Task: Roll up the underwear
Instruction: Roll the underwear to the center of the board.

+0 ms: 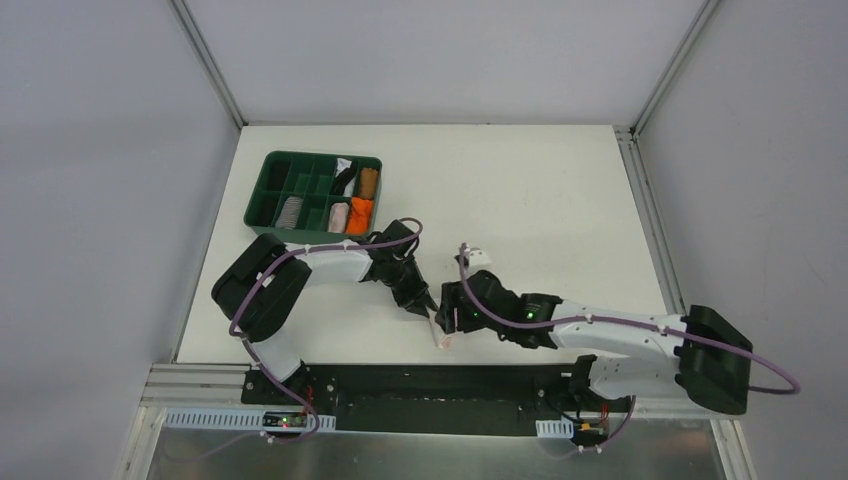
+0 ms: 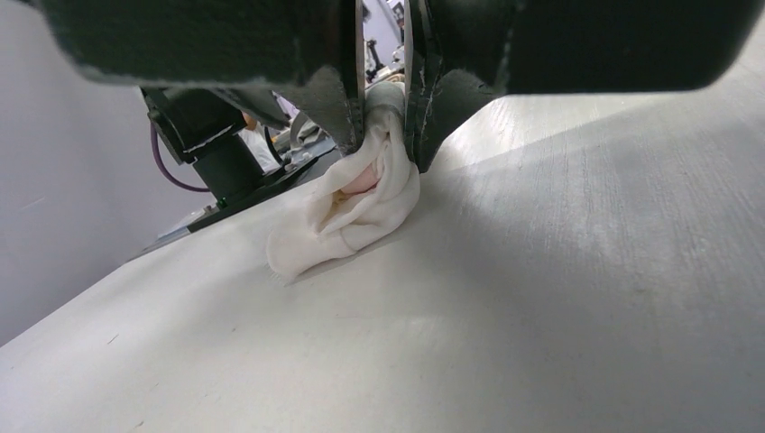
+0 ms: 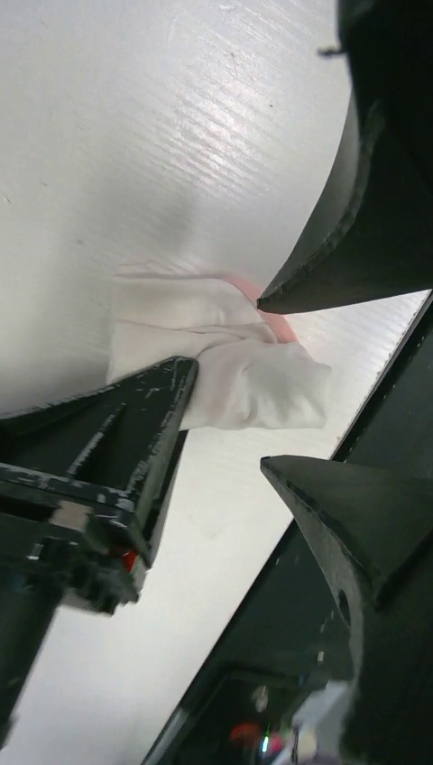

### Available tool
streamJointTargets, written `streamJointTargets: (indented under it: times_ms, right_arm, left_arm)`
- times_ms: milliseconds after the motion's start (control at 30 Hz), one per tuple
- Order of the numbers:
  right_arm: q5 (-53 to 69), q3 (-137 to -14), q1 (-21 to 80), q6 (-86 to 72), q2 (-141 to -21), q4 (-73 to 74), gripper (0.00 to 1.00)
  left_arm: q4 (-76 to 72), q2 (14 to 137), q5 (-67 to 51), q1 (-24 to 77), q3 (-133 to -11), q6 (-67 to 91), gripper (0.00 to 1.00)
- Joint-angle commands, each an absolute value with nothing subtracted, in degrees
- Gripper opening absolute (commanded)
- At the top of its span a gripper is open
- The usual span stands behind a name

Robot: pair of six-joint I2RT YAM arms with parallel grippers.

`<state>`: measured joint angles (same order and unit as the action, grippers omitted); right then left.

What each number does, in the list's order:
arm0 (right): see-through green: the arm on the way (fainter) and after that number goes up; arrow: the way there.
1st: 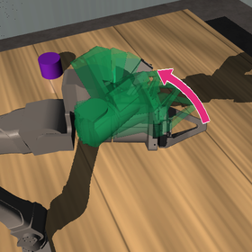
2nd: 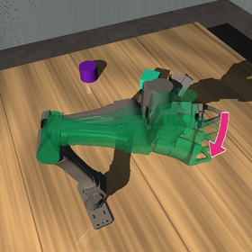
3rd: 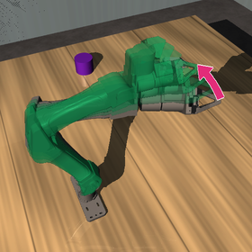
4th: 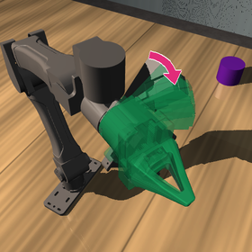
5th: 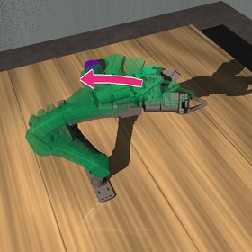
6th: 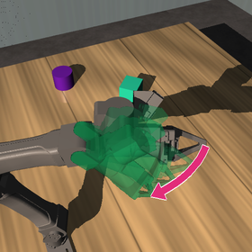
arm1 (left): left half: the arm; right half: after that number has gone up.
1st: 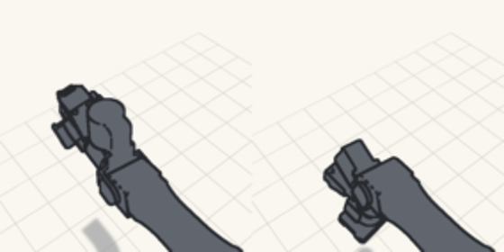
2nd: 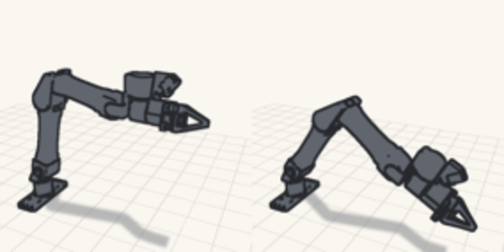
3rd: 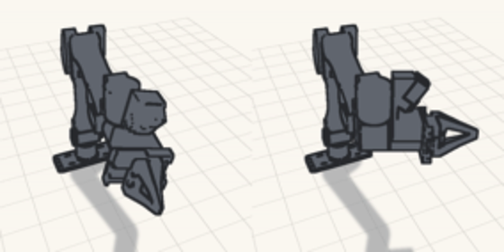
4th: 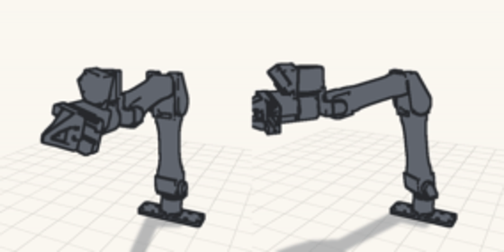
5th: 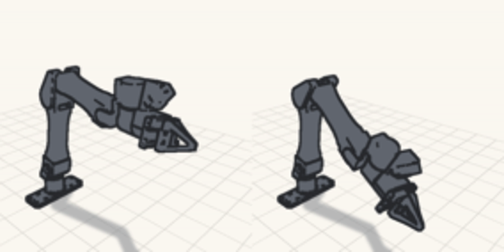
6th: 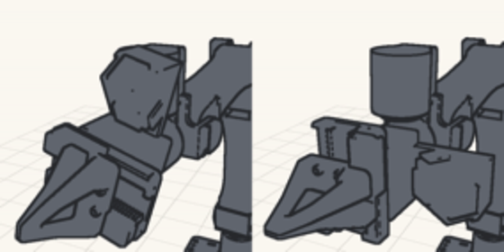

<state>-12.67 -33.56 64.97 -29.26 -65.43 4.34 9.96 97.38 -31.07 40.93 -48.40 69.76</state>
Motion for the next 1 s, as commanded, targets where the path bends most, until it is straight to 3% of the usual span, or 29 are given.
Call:
streamJointTargets:
  times_ms: [0,300,467,567,600,700,733,767,900,967]
  right_arm:
    - [-22.67,-40.31,70.17,-22.80,-72.10,13.31,0.61]
    - [-29.18,-48.20,77.91,-21.51,-84.20,14.29,0.58]
    - [-32.44,-50.08,78.68,-23.49,-89.89,16.41,0.51]
    - [-35.65,-50.45,78.79,-26.05,-91.70,18.57,0.39]
    - [-36.46,-50.31,78.73,-26.71,-91.83,19.08,0.32]
    - [-38.08,-48.68,78.75,-28.80,-89.96,18.97,0.00]
    - [-37.05,-47.34,78.68,-28.58,-88.18,17.26,0.00]
    - [-35.94,-45.22,78.51,-28.28,-86.22,14.37,0.00]
    - [-20.55,-34.24,72.32,-29.77,-77.06,-0.41,0.00]
    - [-19.06,-27.82,67.81,-30.12,-74.14,-9.65,0.00]
  left_arm:
    - [14.63,96.65,-27.28,41.30,-48.58,70.14,0.00]
    - [15.32,97.03,-27.53,41.31,-49.06,69.97,0.00]
    - [15.56,96.86,-27.33,41.31,-48.97,70.13,0.00]
    - [15.52,96.54,-27.49,41.31,-49.00,70.14,0.00]
    - [15.55,96.39,-27.53,41.31,-49.08,70.14,0.00]
    - [15.46,95.81,-27.60,41.31,-49.14,69.76,0.00]
    - [15.47,95.38,-27.48,41.29,-49.11,69.62,0.00]
    - [15.47,94.91,-27.32,41.26,-48.97,69.61,0.04]
    - [15.47,92.42,-26.59,41.30,-48.76,69.39,0.34]
    - [15.46,91.61,-26.69,41.30,-48.74,69.22,0.58]
